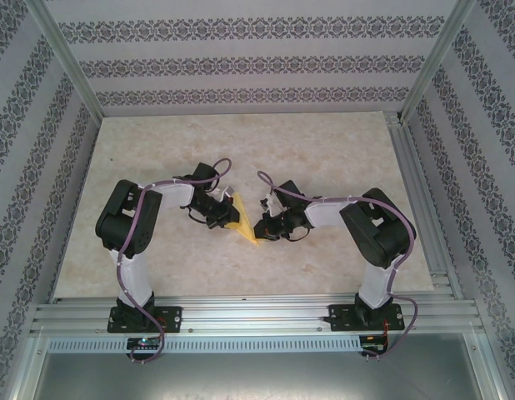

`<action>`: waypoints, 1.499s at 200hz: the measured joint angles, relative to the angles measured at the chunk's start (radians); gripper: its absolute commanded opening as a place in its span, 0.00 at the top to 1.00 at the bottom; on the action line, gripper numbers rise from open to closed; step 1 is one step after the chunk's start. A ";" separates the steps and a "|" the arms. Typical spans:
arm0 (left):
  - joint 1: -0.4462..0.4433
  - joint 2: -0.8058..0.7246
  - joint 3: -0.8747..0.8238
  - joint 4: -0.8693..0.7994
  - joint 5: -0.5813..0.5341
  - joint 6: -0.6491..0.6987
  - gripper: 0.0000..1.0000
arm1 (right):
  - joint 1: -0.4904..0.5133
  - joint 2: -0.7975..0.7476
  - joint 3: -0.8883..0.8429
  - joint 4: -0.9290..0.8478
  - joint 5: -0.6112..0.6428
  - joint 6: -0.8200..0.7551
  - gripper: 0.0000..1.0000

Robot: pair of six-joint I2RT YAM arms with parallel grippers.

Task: Fold a paper plane with a square sheet of paper (pick it up from the middle)
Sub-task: Fold the wing for the fifth time at the center of the table.

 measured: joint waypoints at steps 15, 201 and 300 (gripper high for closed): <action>0.000 0.001 0.011 0.000 0.000 0.011 0.98 | 0.000 -0.015 -0.001 0.000 0.001 0.001 0.93; 0.000 0.085 0.089 -0.056 0.000 0.136 0.99 | -0.020 -0.096 -0.056 0.074 -0.023 0.089 0.97; 0.010 0.105 0.100 -0.069 0.016 0.152 0.99 | -0.006 -0.014 -0.063 0.106 -0.029 0.106 0.96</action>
